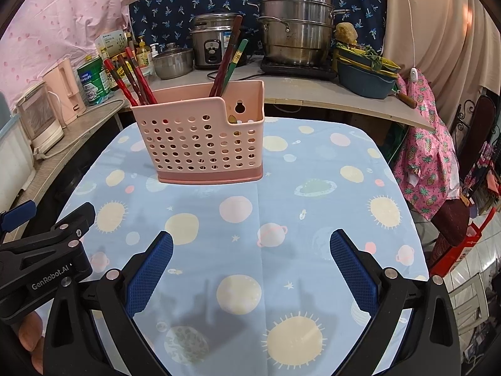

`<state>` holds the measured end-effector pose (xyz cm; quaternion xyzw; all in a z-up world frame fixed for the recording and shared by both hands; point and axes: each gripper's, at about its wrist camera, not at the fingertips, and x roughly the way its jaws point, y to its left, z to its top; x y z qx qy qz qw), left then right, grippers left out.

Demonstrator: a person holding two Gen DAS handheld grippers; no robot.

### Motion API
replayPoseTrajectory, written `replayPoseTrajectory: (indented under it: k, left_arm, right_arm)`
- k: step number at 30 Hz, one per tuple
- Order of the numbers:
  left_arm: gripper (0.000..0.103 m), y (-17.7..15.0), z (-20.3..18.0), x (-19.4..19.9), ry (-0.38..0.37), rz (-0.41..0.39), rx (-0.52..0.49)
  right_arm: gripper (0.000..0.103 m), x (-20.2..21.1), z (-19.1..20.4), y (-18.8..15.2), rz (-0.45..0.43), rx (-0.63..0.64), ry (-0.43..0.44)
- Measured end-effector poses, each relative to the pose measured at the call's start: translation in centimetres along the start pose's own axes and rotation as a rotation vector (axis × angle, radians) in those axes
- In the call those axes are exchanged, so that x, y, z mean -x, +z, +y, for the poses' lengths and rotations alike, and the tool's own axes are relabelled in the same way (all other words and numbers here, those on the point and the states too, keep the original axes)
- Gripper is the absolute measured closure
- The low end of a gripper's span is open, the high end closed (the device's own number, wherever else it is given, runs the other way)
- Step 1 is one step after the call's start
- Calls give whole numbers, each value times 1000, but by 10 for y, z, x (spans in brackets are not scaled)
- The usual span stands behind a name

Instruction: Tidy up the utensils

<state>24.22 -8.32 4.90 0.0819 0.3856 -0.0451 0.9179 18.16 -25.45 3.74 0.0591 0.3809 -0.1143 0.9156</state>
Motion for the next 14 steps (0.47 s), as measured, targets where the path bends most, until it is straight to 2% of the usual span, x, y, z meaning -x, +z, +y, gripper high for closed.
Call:
replayPoseTrajectory:
  k: [14]
  left_arm:
    - [7, 5, 1, -6, -16, 3, 7]
  right_arm:
    - [6, -5, 0, 1, -1, 3, -11]
